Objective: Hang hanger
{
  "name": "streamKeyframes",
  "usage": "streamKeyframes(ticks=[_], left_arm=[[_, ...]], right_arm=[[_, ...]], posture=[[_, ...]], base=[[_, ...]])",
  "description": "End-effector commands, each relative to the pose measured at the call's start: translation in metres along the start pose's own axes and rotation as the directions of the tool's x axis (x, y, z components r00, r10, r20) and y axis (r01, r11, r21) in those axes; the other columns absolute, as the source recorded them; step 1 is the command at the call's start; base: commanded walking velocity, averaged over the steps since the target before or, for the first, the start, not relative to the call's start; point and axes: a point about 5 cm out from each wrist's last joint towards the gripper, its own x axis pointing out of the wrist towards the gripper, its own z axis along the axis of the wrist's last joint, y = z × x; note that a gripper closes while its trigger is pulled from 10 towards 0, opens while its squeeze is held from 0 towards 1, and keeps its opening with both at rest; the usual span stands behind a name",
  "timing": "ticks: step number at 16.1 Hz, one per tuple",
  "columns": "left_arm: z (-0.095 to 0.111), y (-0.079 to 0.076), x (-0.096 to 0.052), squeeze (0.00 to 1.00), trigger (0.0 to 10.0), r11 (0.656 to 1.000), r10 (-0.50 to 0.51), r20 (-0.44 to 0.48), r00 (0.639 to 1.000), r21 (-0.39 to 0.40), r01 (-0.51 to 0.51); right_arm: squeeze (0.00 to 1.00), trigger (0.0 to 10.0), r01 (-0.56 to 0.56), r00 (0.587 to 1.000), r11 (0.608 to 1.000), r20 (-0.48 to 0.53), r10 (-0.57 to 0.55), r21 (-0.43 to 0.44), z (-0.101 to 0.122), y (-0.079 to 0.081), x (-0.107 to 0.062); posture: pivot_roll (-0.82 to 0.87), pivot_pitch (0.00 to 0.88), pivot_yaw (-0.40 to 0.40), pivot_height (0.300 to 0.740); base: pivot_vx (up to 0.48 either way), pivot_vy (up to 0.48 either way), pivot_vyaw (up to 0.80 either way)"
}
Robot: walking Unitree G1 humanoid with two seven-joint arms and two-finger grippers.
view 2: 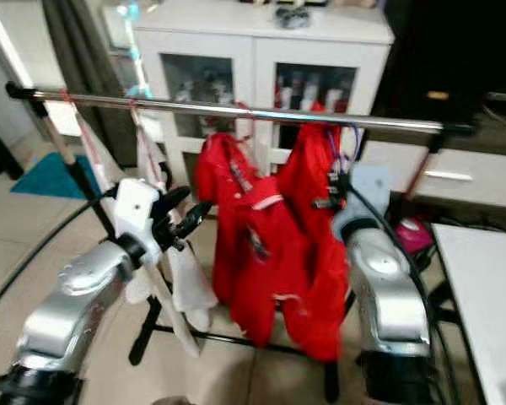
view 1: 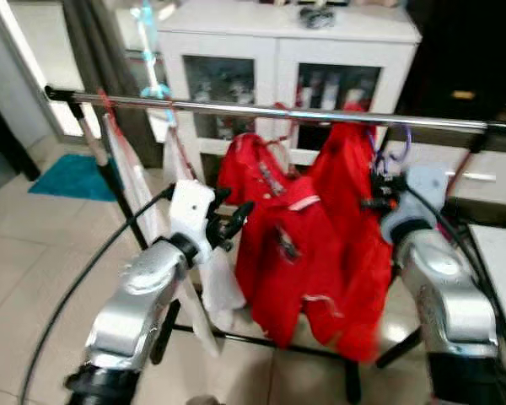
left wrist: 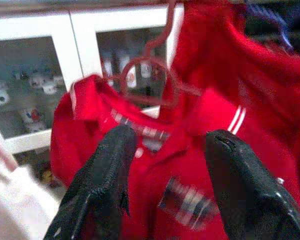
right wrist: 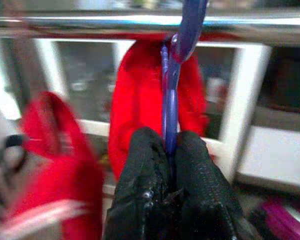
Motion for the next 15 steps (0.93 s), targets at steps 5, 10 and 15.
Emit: streamKeyframes(ticks=[5, 10, 15], left_arm=[[0.007, -0.01, -0.013, 0.0, 10.0, 0.974, -0.223, -0.023, 0.975, 0.034, 0.223], [0.017, -0.027, -0.032, 0.0, 10.0, 0.924, -0.381, -0.031, 0.924, 0.017, 0.381], [0.015, -0.029, -0.045, 0.0, 10.0, 0.914, -0.403, -0.088, 0.911, 0.006, 0.405]], right_arm=[[0.0, 10.0, 0.018, 0.996, 0.998, -0.086, -0.023, -0.058, 0.005, -0.009, 0.04], [0.0, 10.0, 0.096, 0.989, 0.994, -0.105, -0.1, -0.042, 0.024, -0.042, 0.086], [0.0, 10.0, 0.136, 0.948, 0.988, -0.282, -0.15, -0.066, 0.008, -0.059, 0.096]], posture=[[0.09, 0.0, 0.009, 0.74], [0.13, 0.035, -0.006, 0.74], [0.16, 0.08, -0.02, 0.74]], base=[[0.0, 0.0, 0.0], [0.0, 0.0, 0.0], [0.0, 0.0, 0.0]])
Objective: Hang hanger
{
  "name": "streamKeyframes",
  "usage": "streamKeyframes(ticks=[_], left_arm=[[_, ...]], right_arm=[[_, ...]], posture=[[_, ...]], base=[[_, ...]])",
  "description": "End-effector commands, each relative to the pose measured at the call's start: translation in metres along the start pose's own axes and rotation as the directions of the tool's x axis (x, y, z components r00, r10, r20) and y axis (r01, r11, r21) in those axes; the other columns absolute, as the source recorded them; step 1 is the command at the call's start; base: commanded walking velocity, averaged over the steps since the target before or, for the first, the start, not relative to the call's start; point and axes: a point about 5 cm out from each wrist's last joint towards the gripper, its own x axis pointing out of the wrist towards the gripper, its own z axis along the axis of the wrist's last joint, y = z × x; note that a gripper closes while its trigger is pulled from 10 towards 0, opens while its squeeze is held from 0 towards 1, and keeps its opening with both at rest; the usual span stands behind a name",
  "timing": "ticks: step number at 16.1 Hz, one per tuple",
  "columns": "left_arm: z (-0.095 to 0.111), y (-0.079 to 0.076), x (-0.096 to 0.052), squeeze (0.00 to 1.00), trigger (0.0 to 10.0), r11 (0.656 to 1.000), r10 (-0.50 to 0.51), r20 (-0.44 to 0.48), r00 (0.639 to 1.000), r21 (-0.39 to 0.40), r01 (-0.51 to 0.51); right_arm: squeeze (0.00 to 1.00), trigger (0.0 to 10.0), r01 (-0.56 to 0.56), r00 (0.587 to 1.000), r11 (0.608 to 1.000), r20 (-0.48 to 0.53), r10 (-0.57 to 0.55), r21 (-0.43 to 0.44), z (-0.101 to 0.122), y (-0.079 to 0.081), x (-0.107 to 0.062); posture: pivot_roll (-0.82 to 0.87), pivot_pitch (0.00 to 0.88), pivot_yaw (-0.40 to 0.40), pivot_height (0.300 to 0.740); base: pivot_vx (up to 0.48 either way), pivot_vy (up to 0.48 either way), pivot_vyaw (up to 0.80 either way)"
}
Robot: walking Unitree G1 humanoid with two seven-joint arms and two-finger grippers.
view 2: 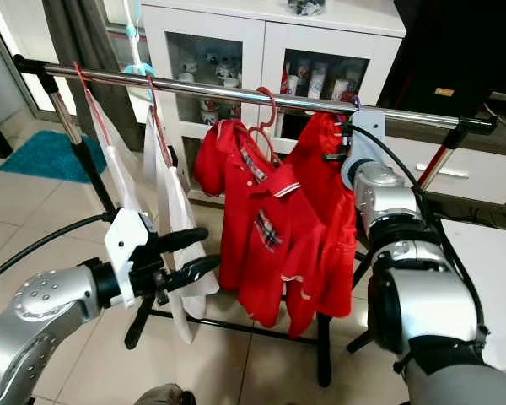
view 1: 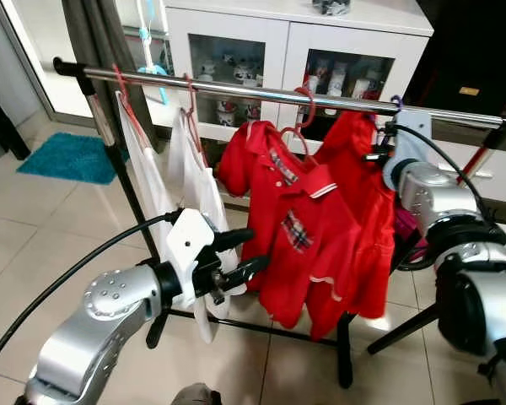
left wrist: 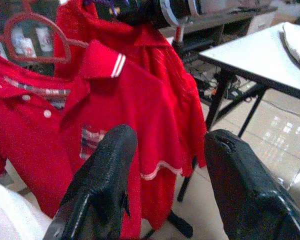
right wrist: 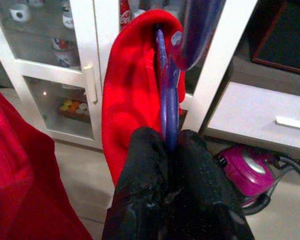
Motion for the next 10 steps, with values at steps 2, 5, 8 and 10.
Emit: streamKeyframes(ticks=[2, 5, 8, 10], left_arm=[[0.0, -0.005, -0.004, 0.0, 10.0, 1.0, -0.007, -0.005, 1.0, -0.01, 0.007], [-0.001, 0.012, 0.0, 0.0, 10.0, 0.986, 0.165, 0.068, 0.984, -0.05, -0.162], [-0.005, 0.031, 0.004, 0.0, 10.0, 0.941, 0.338, 0.049, 0.94, -0.03, -0.337], [-0.003, 0.037, 0.008, 0.0, 10.0, 0.911, 0.413, 0.075, 0.908, -0.049, -0.41]], right_arm=[[0.02, 10.0, 0.019, 1.0, 0.999, 0.001, -0.019, 0.026, 0.0, -0.012, -0.001], [1.0, 10.0, -0.006, 0.985, 0.998, 0.175, -0.005, 0.065, 0.017, -0.026, -0.01], [1.0, 10.0, -0.168, 0.908, 0.98, 0.404, 0.111, 0.11, 0.025, -0.007, -0.074], [1.0, 10.0, -0.269, 0.873, 0.956, 0.45, 0.191, 0.116, 0.006, 0.017, -0.127]], posture=[[0.16, 0.087, -0.022, 0.74], [0.14, 0.065, -0.008, 0.74], [0.1, 0.043, 0.039, 0.74], [0.08, 0.037, 0.052, 0.74]], base=[[0.0, 0.0, 0.0], [0.0, 0.0, 0.0], [0.0, 0.0, 0.0], [0.0, 0.0, 0.0]])
